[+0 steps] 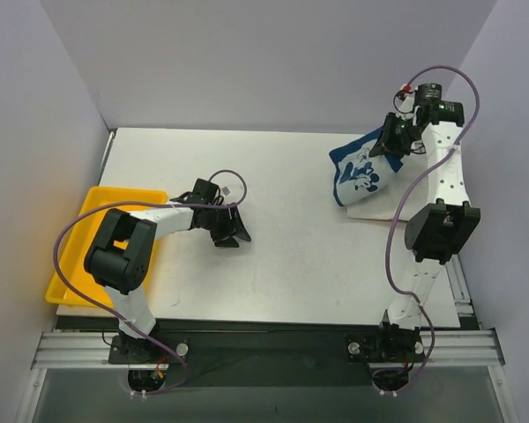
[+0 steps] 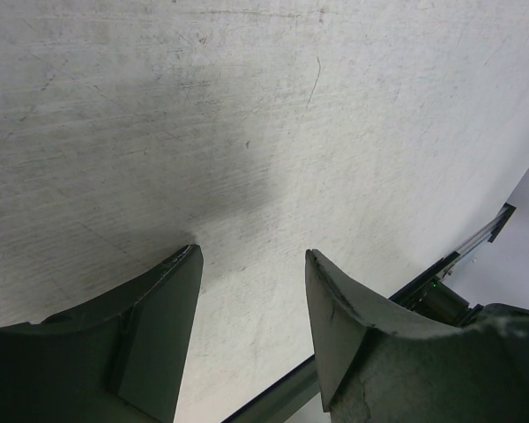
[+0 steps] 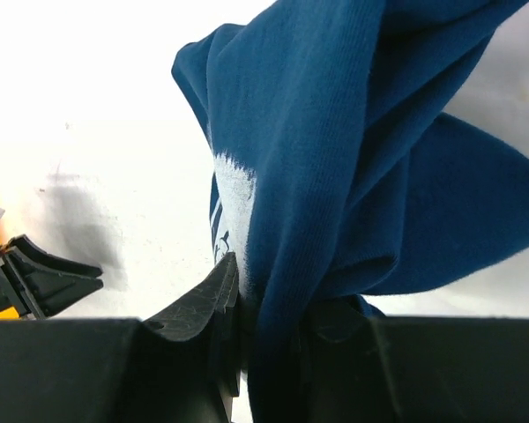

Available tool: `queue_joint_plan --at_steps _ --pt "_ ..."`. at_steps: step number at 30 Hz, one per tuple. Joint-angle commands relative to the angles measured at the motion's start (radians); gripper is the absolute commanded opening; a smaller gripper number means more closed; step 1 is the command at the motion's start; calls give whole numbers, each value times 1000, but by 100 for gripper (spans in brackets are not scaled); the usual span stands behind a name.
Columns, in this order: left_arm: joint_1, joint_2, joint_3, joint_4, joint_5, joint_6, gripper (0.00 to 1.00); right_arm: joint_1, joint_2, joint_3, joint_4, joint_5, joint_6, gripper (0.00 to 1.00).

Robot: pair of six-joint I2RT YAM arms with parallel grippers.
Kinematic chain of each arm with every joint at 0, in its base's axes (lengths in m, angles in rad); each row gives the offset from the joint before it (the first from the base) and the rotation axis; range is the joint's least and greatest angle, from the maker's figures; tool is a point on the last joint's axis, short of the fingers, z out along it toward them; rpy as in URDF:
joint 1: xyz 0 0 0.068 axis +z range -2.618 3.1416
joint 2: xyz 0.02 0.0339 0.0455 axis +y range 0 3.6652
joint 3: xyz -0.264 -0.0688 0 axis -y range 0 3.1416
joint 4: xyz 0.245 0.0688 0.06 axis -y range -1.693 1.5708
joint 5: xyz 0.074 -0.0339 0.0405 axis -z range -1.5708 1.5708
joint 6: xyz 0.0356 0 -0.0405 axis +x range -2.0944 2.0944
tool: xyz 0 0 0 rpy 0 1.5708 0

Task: Fold and stack the t-shirts
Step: Put the neatly folded tshirt into the corner of the board with the right arm

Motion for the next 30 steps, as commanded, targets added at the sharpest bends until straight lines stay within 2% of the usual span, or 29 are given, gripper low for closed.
queue_joint_plan --at_steps 1,4,14,23,24,26,27,29,30 --pt "2 -12 -31 -24 -59 14 61 -44 -43 10 -32 -41 -14 0" --pt "1 -19 -29 -22 -59 13 61 -80 -31 -16 -29 -47 -15 0" --pt "1 -76 -17 -42 -71 13 61 -169 3 -64 -29 172 3 0" --pt "1 -101 -8 -54 -80 11 62 -190 35 -96 -27 351 28 0" --pt "1 -111 -6 -62 -87 13 62 -192 35 -101 -27 356 32 13" --pt "1 -125 3 -66 -97 18 62 -192 32 -113 -24 369 41 30" --pt "-1 -143 7 -77 -105 19 62 -192 29 -119 -23 375 45 49" --pt "-1 -162 23 -94 -119 22 62 -190 6 -139 -15 411 54 63" --pt "-2 -186 38 -100 -137 24 62 -192 -8 -148 -10 424 61 75"
